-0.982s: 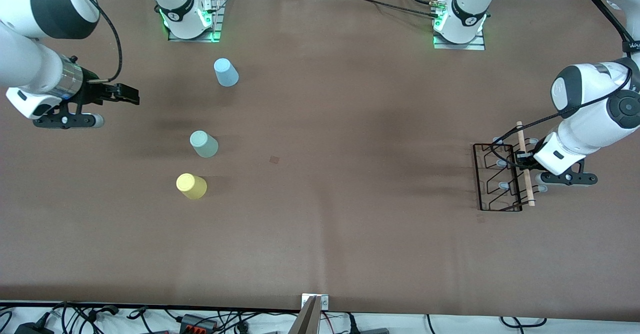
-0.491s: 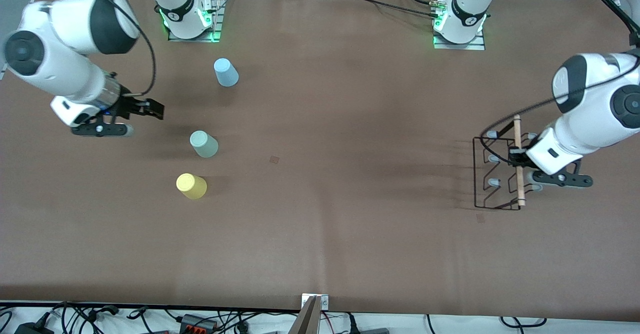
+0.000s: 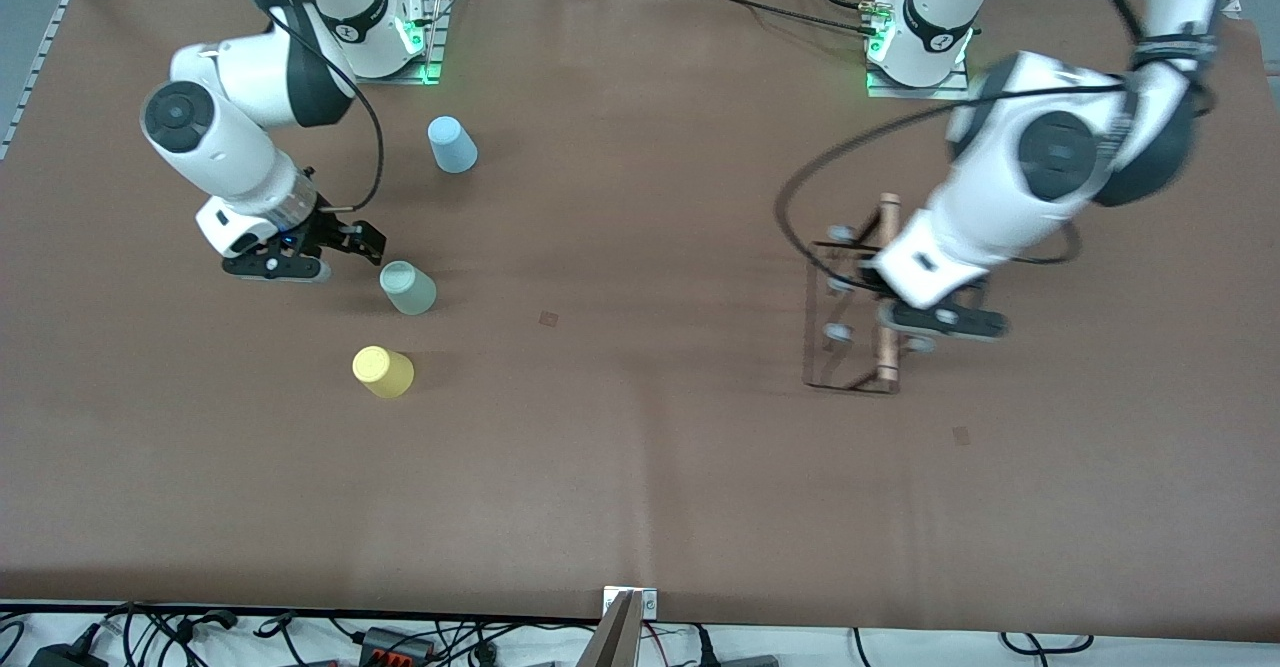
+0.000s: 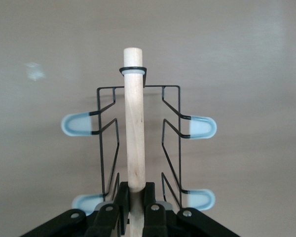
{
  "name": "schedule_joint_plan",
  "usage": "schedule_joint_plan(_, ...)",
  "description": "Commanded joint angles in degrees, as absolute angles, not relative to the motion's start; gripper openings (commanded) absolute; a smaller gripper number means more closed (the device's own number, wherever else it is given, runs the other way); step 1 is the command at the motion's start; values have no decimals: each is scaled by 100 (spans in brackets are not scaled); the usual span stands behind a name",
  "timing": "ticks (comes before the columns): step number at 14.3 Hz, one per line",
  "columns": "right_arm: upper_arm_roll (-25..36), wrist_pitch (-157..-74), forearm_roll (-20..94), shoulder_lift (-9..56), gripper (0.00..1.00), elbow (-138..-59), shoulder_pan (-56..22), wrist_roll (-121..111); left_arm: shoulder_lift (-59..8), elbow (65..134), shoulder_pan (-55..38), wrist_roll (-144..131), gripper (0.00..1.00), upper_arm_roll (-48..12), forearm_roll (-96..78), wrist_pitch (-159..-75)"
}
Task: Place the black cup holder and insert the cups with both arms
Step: 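Close the left gripper on the dowel and lift the rack, then set the rack mid-table with the left gripper while the right gripper grasps teal cup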
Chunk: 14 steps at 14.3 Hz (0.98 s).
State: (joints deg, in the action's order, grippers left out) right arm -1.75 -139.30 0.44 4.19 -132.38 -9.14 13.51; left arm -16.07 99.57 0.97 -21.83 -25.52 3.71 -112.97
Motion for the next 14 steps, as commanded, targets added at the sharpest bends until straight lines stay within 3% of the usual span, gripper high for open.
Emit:
schedule_joint_plan(1, -141, -14509, 44, 754, 100, -13271, -1081, 1512, -1994, 9774, -690, -3423, 1, -2654, 422, -11522)
schedule_joint_plan(4, -141, -15028, 44, 1107, 100, -13298, -1125, 1521, -2556, 9195, -1431, -4594, 1, -2654, 1016, -11637)
schedule_joint_plan(10, -149, -15055, 44, 1222, 100, -13385, -1160, 1521, -3418, 8404, -2214, -5457, 1, -2619, 1379, -11689)
schedule_joint_plan(14, -149, -15608, 44, 1362, 100, -13632, -1213, 1529, -3559, 8367, -2320, -5722, 1, -2628, 1731, -11698)
